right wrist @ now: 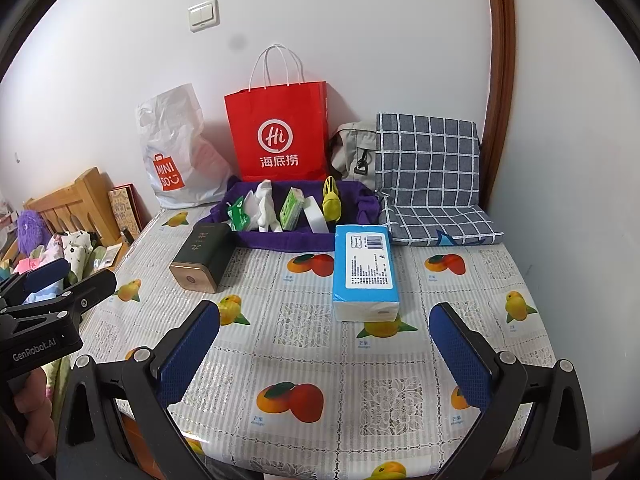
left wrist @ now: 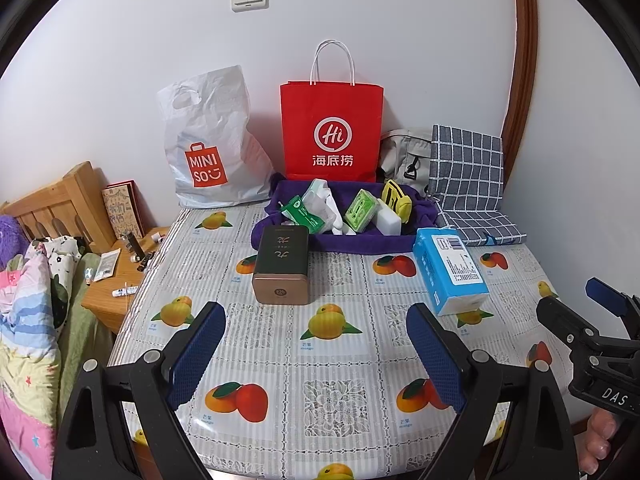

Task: Organize soft objects

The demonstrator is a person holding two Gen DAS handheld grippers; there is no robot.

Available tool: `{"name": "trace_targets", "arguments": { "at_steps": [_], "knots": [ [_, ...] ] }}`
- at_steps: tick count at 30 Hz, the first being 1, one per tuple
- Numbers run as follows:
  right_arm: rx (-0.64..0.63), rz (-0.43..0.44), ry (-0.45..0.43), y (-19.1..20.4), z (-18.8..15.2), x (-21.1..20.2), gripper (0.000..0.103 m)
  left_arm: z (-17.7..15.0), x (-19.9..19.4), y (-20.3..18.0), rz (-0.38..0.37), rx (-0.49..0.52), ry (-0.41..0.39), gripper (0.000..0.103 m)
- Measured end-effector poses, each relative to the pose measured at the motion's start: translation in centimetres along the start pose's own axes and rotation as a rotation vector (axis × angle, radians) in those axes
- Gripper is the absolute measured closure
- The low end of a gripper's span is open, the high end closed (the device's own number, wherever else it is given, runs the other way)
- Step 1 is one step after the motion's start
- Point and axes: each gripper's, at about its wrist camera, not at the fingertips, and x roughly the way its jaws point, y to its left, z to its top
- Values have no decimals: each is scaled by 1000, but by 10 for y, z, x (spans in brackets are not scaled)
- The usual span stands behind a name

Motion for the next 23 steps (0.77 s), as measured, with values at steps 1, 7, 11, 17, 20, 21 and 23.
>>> {"name": "trace_targets", "arguments": {
  "at_steps": [1,7,11,17,20,21,23],
  "knots": [
    [-1,1,0,0,0,0,0,0,0,0,1,0,1,11],
    [0,0,-1,-1,0,-1,0,0,0,-1,2,0,0,11],
    [0,0,-1,-1,0,0,0,0,0,-1,3,-1,0,11],
    [-1,1,-4,-2,0,-1,0,-1,0,-1,3,-2,-2,11],
    [-3,2,-3,-2,0,-1,0,-1,0,-1,2,0,0,11],
    [-2,-1,-3,-1,0,-2,0,-1,0,0,2,0,0,11],
    [-1,0,-3,-2,0,-1,0,-1,1,0,2,2,-1,11]
  ]
}}
